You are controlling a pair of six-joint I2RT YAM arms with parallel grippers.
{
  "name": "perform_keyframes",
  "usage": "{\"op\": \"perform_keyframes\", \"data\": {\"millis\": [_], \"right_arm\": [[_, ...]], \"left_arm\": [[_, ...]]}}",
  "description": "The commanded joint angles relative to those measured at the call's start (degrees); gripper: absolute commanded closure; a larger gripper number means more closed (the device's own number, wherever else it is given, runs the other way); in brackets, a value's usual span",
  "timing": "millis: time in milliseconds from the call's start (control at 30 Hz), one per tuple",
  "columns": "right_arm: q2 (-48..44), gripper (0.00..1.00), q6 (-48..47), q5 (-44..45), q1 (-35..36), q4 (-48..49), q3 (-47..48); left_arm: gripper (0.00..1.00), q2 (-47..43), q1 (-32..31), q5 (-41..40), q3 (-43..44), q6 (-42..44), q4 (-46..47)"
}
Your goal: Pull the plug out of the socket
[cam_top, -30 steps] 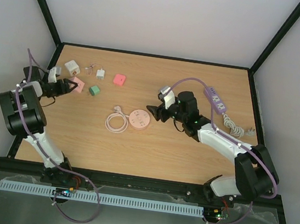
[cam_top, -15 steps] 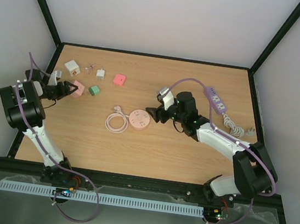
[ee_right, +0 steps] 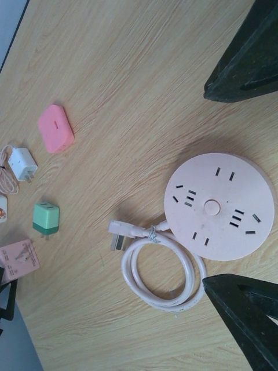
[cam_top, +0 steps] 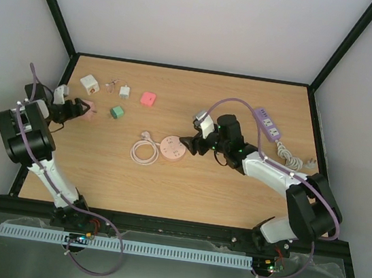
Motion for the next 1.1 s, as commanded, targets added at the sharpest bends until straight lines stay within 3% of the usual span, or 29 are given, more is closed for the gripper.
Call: {"op": "perform_keyframes", "data": {"millis": [0,233,400,633,867,1067], "right_arm": [[0.7,0.20,-0.3,-1.4,-0.2,-1.0,1.3],[3.6,0.21,-1.4,-0.4,1.8,-3.3,4.4],[7.5,0.23,-5.9,4.6,7.5,-7.5,8.7],[16.8,0.24,-11.2,13.5,14.9,-17.0,20.5],[27.1,0.27,-12.8,16.1,16.6,-26.1,32.7],[33.4,0.28,-12.7,18.0,17.2,-27.5,37.4]], "left_arm": [[0.09,-3.0,1.1,-2.8,1.0,0.5,-1.3],[0.08,-6.7,1.0,-1.7,1.7,4.7,-4.7],[0.01,-14.9,-0.1,-6.4,-1.4,7.7,-4.0],[0.00,-25.9,-5.6,-10.5,-4.6,11.0,-5.6],[0.01,-35.7,-12.6,-12.0,-8.6,8.7,-6.0],[0.01,-38.4,-13.5,-10.3,-9.5,5.9,-6.3]]}}
